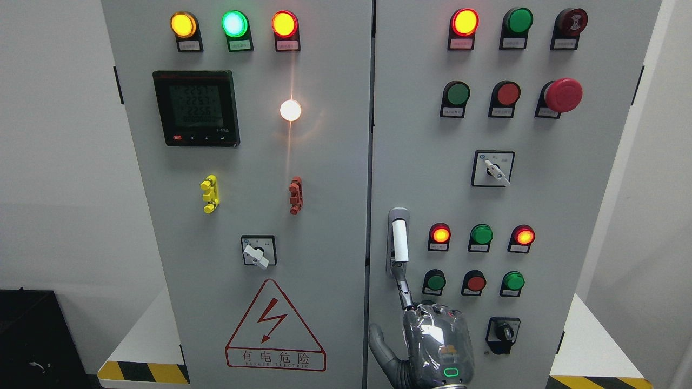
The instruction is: Release door handle
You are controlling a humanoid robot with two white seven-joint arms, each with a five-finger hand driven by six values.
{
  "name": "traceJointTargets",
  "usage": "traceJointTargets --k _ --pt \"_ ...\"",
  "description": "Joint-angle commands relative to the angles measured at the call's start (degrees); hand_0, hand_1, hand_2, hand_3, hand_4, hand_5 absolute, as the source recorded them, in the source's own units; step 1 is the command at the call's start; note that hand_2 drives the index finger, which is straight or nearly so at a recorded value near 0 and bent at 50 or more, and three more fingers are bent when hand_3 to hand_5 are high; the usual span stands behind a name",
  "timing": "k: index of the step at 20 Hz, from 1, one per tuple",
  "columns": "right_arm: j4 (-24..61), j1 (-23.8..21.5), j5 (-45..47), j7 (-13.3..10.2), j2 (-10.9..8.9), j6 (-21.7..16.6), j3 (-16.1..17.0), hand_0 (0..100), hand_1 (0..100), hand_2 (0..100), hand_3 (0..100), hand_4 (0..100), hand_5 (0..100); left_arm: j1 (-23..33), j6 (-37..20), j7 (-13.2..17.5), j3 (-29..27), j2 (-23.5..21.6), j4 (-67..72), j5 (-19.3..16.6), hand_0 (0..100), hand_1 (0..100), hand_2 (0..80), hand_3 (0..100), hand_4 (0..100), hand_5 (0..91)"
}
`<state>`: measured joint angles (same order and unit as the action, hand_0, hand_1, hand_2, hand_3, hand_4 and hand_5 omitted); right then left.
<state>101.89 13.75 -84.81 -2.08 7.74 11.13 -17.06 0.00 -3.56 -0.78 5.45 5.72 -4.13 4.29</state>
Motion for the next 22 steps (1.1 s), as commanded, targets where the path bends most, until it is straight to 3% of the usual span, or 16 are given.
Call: traceJointTargets --k 1,22 --pt "0.0 -0.1 0.0 -0.2 0.0 0.0 0.0 49 23 0 92 85 84 1.0 0.0 0.0 0.0 0.0 0.0 0.0 12 56 0.0 0 0 0.0" --pt "0.1 -0.6 0.0 -0.2 0.0 0.0 0.0 49 23 0 92 86 84 1.0 0.0 0.0 0.0 0.0 0.0 -0.1 12 56 0.0 0 0 0.0"
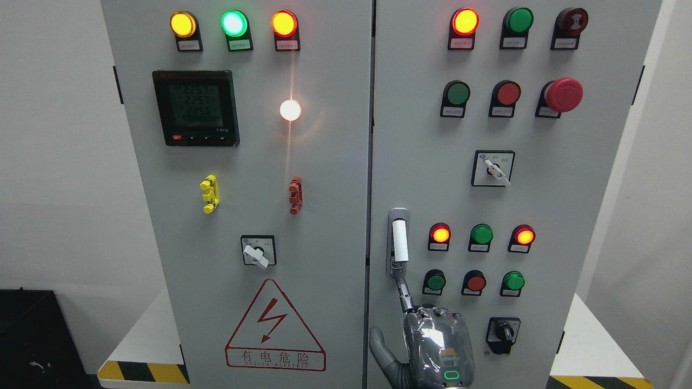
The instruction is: Release door handle
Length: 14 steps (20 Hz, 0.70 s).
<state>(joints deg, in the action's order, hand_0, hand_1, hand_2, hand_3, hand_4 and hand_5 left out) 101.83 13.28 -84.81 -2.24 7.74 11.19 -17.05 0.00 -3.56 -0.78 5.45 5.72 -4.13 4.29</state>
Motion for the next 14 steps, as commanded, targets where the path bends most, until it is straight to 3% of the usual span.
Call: traceJointTargets --k 1,14 --pt "0.1 -0.2 0.0 0.0 0.0 0.0 0.0 49 23 0 92 86 84 1.0 0.0 0.0 0.0 0.0 0.0 0.0 12 56 0.0 0 0 0.0" --pt "0.1 0.0 0.0 0.0 0.0 0.0 0.1 49 23 0 92 86 84 1.0 0.0 0.0 0.0 0.0 0.1 0.0 12 56 0.0 0 0 0.0"
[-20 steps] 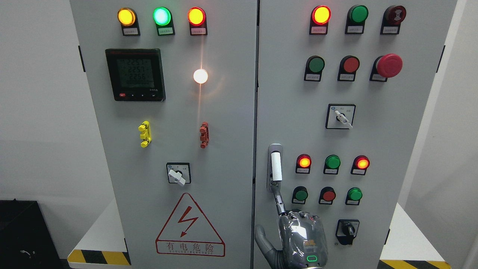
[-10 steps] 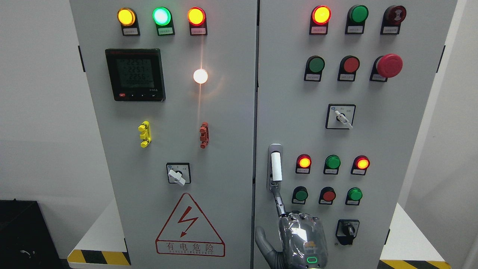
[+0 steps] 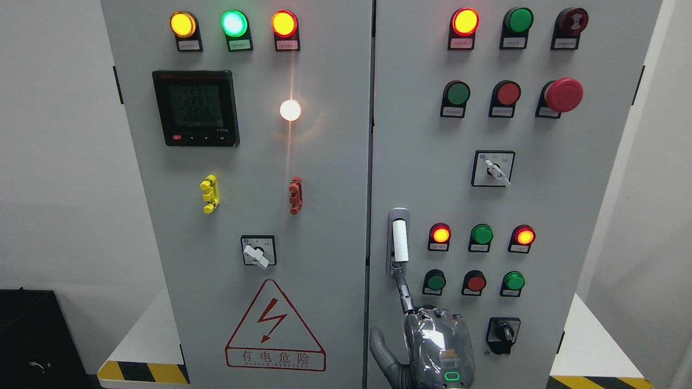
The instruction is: Release door handle
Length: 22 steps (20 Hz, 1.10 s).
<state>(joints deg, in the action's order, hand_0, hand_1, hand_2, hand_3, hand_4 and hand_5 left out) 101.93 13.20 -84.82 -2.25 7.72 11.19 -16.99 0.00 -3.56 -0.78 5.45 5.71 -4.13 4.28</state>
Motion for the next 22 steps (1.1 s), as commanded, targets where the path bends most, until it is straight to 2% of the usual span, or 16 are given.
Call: traceJointTargets --k 1,22 --pt "0.1 0.1 0.0 0.1 0.02 0.0 0.0 49 23 0 92 86 84 1.0 0.0 0.0 0.0 0.0 0.0 0.0 12 56 0.0 0 0 0.0" --pt "2.0 0.3 0.0 -0.3 0.01 -0.1 -0.1 49 24 0 92 86 84 1.0 0.0 0.0 0.0 0.0 0.0 -0.1 12 56 0.0 0 0 0.0"
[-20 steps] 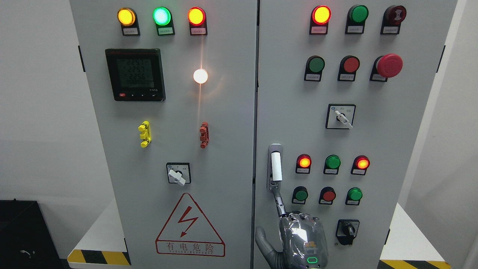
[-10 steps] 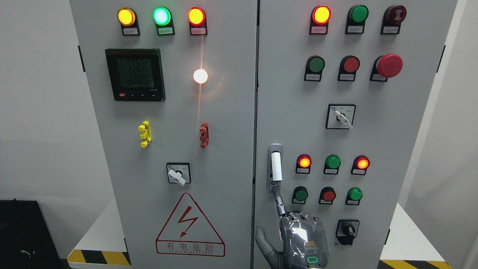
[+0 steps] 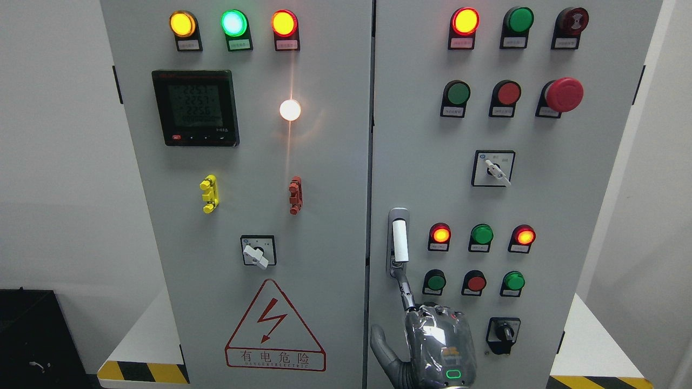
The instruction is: Release door handle
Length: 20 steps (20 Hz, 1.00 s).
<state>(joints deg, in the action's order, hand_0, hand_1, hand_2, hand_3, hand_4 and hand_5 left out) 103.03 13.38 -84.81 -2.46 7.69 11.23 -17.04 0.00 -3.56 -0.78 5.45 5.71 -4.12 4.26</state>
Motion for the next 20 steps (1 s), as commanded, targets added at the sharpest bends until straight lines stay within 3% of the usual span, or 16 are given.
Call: traceJointTargets --k 1,5,15,20 --pt "1.0 0.0 0.0 -0.1 0.05 -0.2 -0.2 49 24 0 92 86 84 1.0 0.0 0.0 0.0 0.0 0.0 0.0 12 56 0.0 0 0 0.0" --pt "1.3 -0.2 0.1 -0.2 0.05 -0.2 -0.2 48 24 1 92 86 84 1.0 0.0 0.0 0.0 0.0 0.0 0.0 12 56 0.0 0 0 0.0" --pt "4.7 -3.9 0.2 -0.3 0.05 -0.3 0.2 49 25 34 92 86 84 1.0 0.0 0.0 0.0 0.0 0.0 0.0 12 56 0.0 0 0 0.0" --pt "6.3 -4.0 0.2 0.2 0.05 -0.3 0.2 52 27 44 92 86 84 1.0 0.0 0.0 0.0 0.0 0.0 0.0 12 56 0.0 0 0 0.0"
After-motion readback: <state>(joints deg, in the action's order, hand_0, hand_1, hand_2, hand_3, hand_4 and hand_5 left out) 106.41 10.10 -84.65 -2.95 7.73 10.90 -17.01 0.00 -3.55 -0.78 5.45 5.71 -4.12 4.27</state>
